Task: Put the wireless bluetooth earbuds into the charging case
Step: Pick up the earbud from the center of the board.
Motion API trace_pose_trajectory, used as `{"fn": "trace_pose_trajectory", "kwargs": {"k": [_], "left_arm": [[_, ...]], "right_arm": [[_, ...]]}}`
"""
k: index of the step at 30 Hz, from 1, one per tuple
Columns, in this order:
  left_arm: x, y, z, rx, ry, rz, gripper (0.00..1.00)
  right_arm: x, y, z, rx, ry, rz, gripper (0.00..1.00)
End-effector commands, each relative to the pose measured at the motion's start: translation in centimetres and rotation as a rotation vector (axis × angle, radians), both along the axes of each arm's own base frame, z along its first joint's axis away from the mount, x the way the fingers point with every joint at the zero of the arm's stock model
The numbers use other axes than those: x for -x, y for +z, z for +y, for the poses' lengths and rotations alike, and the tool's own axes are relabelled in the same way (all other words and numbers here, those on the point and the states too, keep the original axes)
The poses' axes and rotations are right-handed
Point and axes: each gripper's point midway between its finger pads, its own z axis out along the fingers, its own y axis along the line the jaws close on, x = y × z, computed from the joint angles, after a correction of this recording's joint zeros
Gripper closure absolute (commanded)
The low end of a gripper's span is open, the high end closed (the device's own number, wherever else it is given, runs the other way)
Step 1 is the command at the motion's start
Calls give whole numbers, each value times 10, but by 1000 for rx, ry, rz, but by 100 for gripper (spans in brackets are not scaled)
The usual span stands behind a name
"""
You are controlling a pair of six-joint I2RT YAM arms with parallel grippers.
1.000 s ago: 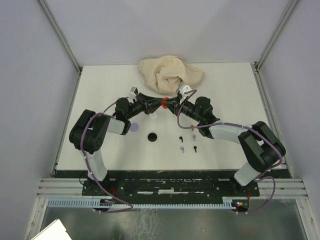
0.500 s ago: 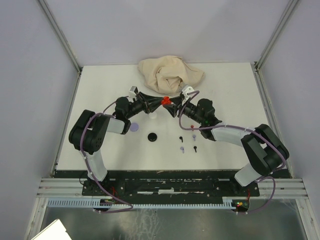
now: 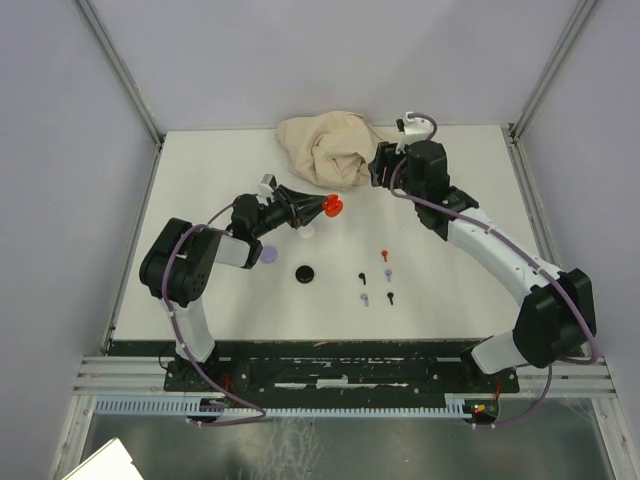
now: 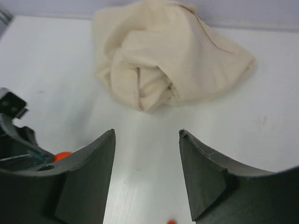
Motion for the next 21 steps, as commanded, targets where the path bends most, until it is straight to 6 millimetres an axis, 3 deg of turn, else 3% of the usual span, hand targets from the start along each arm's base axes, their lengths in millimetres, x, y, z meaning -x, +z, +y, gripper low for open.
{"fn": "trace_pose_trajectory", "kwargs": {"k": [1,9,21], "left_arm": [[0,7,0,-27,-16,-83,97],[1,4,3,-94,-16,-101,97],[4,2,3,-113,-25,-104,97]], "right_arm": [[31,-94,-49,225,-148,482,35],[62,-163,-35,366,8,847,33],[81,-215,-29,375,82,987,38]]}}
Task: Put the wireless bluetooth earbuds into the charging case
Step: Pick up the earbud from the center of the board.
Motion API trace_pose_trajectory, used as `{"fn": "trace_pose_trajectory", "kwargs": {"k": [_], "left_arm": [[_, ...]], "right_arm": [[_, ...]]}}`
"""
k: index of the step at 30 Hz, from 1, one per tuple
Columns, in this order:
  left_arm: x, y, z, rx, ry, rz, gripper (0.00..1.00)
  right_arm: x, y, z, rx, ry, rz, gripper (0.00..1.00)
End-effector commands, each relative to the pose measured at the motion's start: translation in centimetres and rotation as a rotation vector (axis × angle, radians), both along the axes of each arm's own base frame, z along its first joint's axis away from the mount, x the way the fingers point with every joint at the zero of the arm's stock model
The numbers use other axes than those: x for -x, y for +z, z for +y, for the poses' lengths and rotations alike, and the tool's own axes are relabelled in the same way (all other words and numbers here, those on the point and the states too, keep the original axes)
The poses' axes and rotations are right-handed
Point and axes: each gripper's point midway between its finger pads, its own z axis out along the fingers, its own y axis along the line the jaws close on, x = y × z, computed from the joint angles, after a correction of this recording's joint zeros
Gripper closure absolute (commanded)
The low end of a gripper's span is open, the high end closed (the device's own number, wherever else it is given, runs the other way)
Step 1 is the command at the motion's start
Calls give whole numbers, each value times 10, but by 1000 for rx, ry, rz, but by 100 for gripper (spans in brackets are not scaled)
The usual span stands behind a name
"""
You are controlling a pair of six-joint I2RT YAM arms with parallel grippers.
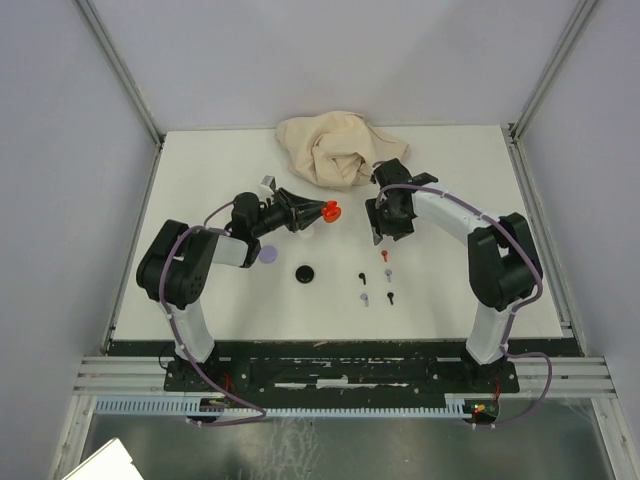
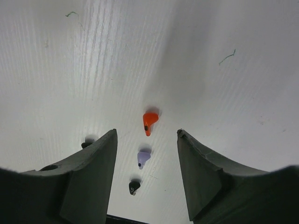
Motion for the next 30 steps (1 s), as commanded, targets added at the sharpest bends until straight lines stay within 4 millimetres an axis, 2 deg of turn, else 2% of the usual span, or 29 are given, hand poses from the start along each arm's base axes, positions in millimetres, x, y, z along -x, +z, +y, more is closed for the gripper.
{"fn": "trace_pose_trajectory", "kwargs": {"k": [1,13,24,30], "left_arm": [[2,24,0,-5,-19,-113,97],[3,22,0,-8,-22,-107,97],[2,21,0,-11,-23,-105,97],[1,20,-1,-12,-23,-103,97]], "right_arm": [[9,-16,6,-16,29,60,39],[12,-43,7,-4,37,118,43],[13,-53,7,2,37,137,50],[14,-55,5,14,37,144,59]]}}
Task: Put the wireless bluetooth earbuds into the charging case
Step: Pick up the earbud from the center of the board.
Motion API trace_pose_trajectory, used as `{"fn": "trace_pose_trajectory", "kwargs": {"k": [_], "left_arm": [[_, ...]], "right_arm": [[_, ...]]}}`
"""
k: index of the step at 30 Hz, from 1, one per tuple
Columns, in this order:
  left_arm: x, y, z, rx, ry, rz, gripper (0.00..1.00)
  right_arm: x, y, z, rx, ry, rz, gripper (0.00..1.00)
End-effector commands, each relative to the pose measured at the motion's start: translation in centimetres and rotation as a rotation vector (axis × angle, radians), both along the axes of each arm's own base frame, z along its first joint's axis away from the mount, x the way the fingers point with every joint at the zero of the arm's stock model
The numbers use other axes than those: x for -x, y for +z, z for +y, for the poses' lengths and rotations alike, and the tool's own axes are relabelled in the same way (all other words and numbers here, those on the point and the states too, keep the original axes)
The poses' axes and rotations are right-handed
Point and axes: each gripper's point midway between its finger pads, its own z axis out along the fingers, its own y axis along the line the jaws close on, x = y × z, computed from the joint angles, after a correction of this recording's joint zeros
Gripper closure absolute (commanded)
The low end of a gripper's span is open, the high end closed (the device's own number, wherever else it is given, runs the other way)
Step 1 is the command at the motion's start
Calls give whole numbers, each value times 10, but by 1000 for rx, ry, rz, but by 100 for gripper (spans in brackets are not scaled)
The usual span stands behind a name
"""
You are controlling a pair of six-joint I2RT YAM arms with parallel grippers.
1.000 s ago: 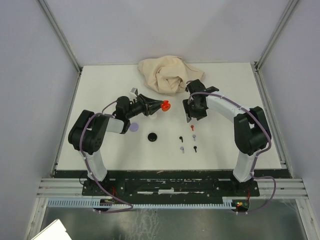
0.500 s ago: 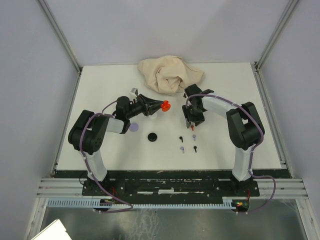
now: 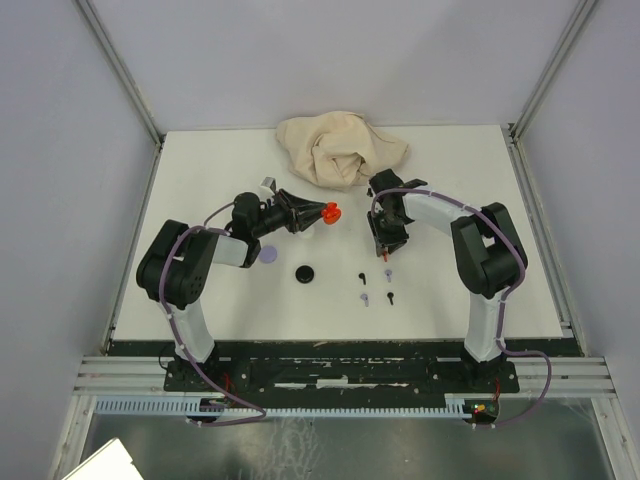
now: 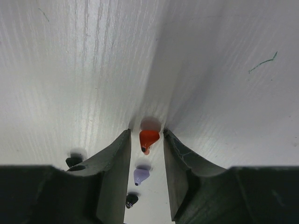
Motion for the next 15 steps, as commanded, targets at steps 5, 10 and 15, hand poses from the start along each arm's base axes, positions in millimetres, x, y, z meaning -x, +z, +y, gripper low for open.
{"fn": "trace_pose_trajectory", "kwargs": {"k": [5,10,15], "left_arm": [[0,25,-1,0,-19,-121,97],[0,26,0,0,-19,-122,97],[1,26,0,-2,-19,-123,97]], "right_arm": [[-1,-7,-1,15,14,3,64],[-4,-3,-1,16,11,-9,78],[-21,19,4,-10,8,-100,87]]}}
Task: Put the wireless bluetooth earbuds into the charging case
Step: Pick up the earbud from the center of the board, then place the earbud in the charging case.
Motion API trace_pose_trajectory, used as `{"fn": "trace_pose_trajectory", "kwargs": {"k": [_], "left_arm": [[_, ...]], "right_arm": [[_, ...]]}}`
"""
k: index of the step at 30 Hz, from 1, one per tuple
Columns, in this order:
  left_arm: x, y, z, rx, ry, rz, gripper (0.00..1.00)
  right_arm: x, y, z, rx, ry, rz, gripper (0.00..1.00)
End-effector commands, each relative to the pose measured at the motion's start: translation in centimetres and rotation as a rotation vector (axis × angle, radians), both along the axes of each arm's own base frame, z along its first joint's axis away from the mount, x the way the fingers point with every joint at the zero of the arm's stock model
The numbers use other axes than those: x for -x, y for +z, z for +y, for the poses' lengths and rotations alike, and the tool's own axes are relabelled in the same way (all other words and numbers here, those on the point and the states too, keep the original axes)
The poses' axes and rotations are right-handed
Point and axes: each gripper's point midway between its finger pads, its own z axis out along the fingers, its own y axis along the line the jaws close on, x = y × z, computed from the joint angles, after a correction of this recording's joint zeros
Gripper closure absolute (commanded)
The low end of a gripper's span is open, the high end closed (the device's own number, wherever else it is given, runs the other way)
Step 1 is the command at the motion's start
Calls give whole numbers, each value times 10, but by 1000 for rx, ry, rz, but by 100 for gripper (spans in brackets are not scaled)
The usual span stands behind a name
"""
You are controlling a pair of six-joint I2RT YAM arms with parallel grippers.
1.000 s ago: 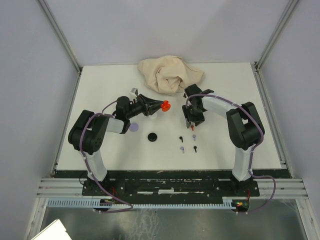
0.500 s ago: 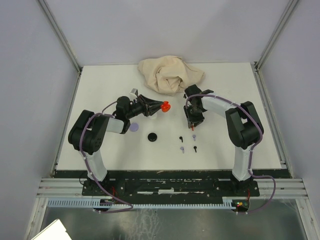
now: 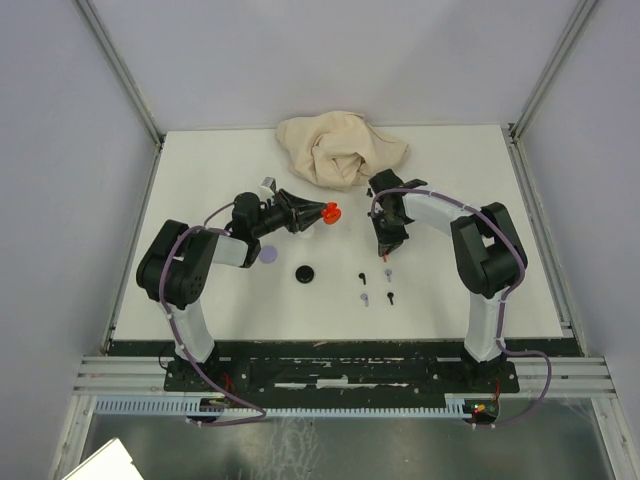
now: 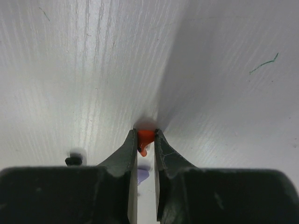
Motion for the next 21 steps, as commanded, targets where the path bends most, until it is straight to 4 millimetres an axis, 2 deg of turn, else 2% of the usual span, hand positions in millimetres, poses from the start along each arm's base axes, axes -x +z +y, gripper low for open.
{"fn": "trace_pose_trajectory", "kwargs": {"k": [1,4,7,13,17,21], "left_arm": [[2,26,0,-2,-21,-125,97],[4,25,0,-6,-22,-124,97],[6,23,-1,-9,-24,-119,97],[11,20,-10,-9,-51,-112,97],[16,20,-22,-6,-81,-113,97],[21,23,-33,1,-107,-120,97]], "right_arm": [[-27,29,8,-35,6,-140,90],[-46,67,18,-115,23,-313,95],[-61,118,32,-241,41,-512,97],[-60,210,51,-500,95,-874,96],[-49,239,54,-587,124,-1018,97],[-43,243,60,-605,162,-1089,99]]}}
